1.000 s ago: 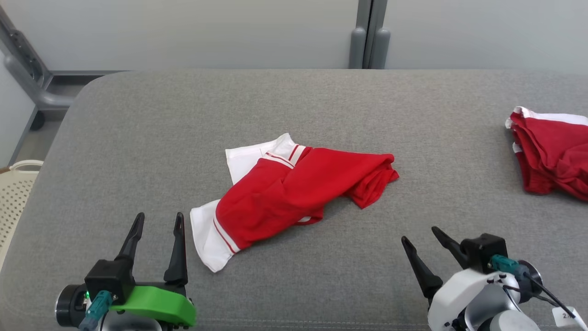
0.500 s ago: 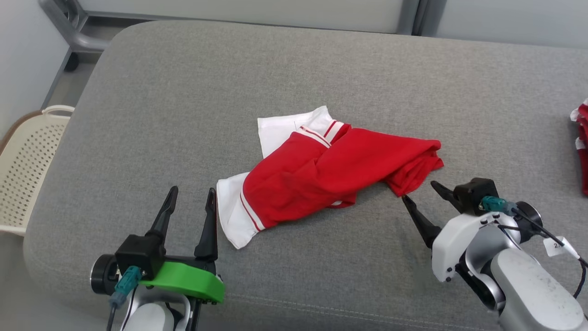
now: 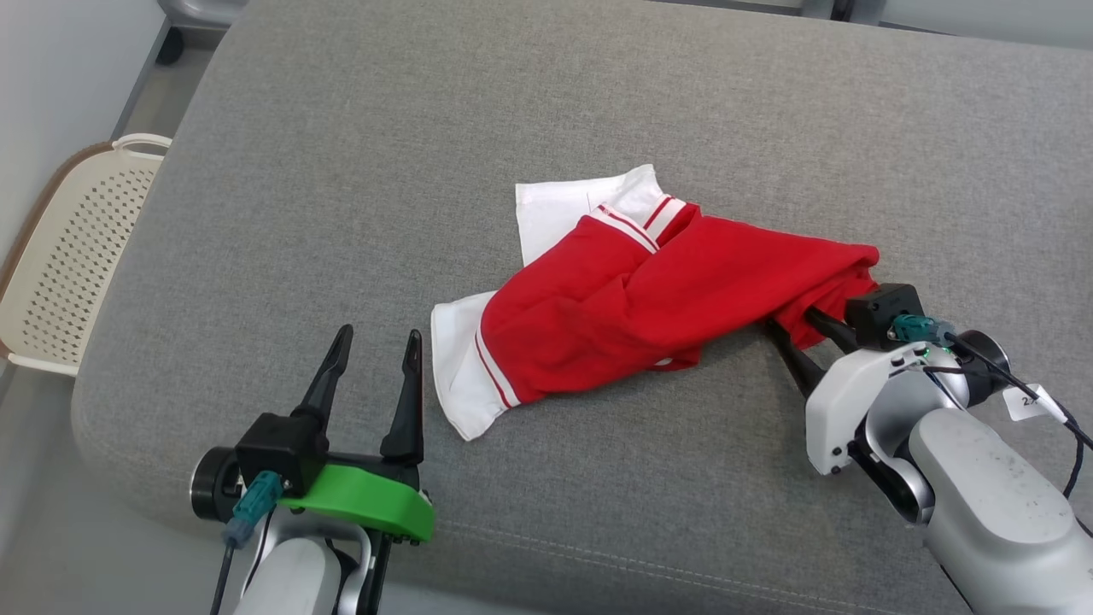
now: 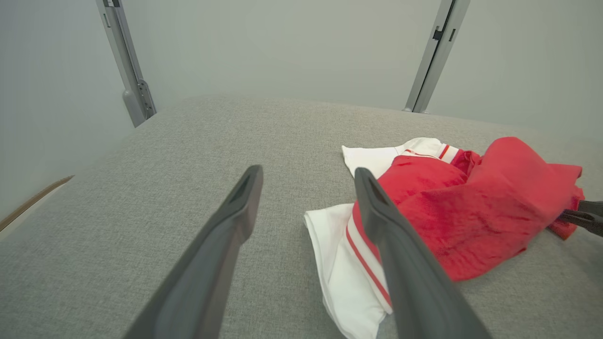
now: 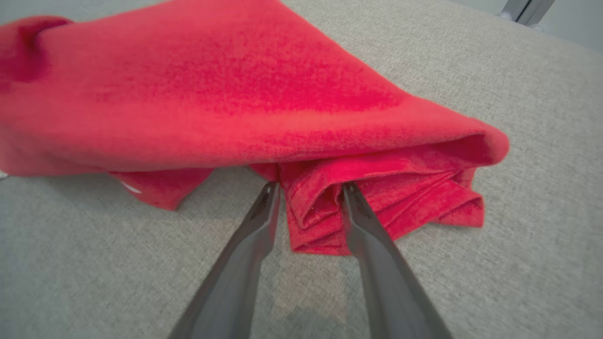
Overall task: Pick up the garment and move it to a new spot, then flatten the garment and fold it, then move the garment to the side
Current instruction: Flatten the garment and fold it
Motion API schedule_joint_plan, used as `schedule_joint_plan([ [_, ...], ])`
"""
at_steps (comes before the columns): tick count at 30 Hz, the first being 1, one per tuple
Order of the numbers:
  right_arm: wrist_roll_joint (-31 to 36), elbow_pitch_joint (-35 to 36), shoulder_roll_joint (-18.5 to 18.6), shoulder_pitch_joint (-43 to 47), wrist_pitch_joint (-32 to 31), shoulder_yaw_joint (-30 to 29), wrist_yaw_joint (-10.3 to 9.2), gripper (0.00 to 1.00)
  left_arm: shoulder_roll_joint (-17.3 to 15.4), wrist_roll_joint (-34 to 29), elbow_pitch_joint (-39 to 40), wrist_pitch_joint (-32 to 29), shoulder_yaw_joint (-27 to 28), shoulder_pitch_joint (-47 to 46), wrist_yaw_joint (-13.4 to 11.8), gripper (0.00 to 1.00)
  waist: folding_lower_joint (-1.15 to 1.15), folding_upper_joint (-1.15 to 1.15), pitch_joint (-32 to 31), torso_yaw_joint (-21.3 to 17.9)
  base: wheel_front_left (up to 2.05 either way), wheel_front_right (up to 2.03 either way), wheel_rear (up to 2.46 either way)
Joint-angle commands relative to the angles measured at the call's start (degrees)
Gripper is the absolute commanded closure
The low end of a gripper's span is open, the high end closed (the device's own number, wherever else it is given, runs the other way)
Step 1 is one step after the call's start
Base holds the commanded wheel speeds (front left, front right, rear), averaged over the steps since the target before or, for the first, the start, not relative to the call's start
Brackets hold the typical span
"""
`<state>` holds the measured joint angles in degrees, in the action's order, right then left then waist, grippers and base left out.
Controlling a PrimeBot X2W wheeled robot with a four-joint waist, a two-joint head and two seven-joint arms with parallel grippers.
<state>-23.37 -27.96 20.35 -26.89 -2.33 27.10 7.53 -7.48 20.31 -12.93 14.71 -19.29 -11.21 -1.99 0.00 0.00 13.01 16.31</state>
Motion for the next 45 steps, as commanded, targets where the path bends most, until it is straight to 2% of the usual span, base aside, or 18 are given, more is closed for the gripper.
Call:
schedule_joint_plan([
  [1,-0.7,-1.3,0.2,-1.4,1.0,0.9,-0.09,0.69,0.3,-0.5,-0.1,0.4,0.1,-1.0,0.4,0.0,0.0,0.0,0.3,0.1,0.0,0.0,0.0],
  [3,-1.0,-2.4,0.3,-2.3,1.6,1.7,-0.09,1.0,0.3,-0.7,-0.4,0.4,0.2,-1.1,0.5,0.0,0.0,0.0,0.4,0.0,0.0,0.0,0.0],
  [9,-2.0,-3.6,0.5,-3.2,3.6,3.1,-0.09,1.0,0.5,-1.1,-0.8,0.5,0.5,-1.2,0.7,0.0,0.0,0.0,0.3,-0.2,0.0,0.0,0.0],
  [13,-3.4,-0.2,1.7,-0.8,4.4,4.3,-0.09,1.0,0.7,-1.4,-0.5,0.6,1.1,-0.5,0.5,0.0,0.0,0.0,-0.2,-0.9,0.0,0.0,0.0],
  [17,-6.0,7.5,4.9,2.5,2.0,5.5,-0.09,1.0,0.4,-1.4,-0.1,0.4,1.9,0.5,0.3,0.0,0.0,0.0,-0.8,-2.3,0.0,0.0,0.0],
  [24,-13.6,25.8,13.3,9.4,-8.6,6.3,-0.08,1.0,-0.3,-1.9,0.6,0.5,2.8,1.1,0.2,0.0,0.0,0.0,-1.0,-5.3,0.0,0.0,0.0],
  [29,-19.2,36.4,17.4,13.4,-14.6,2.9,-0.04,1.0,-0.6,-2.1,0.7,0.5,3.2,0.5,0.3,0.0,0.0,0.0,-0.9,-6.4,0.0,0.0,0.0],
  [36,-28.3,45.9,18.9,17.0,-17.3,-3.7,-0.04,1.0,-1.0,-2.2,0.7,0.5,3.3,0.9,0.0,0.0,0.0,0.0,-1.3,-6.7,0.0,0.0,0.0],
  [40,-31.4,49.3,18.7,18.3,-16.8,-7.1,-0.05,1.0,-1.3,-2.1,0.7,0.5,3.3,1.4,-0.1,0.0,0.0,0.0,-1.7,-6.6,0.0,0.0,0.0],
  [45,-28.9,47.3,19.1,20.8,-17.2,-9.7,-0.05,1.0,-1.5,-1.8,0.9,0.4,3.1,1.4,-0.3,0.0,0.0,0.0,-1.9,-6.5,0.0,0.0,0.0],
])
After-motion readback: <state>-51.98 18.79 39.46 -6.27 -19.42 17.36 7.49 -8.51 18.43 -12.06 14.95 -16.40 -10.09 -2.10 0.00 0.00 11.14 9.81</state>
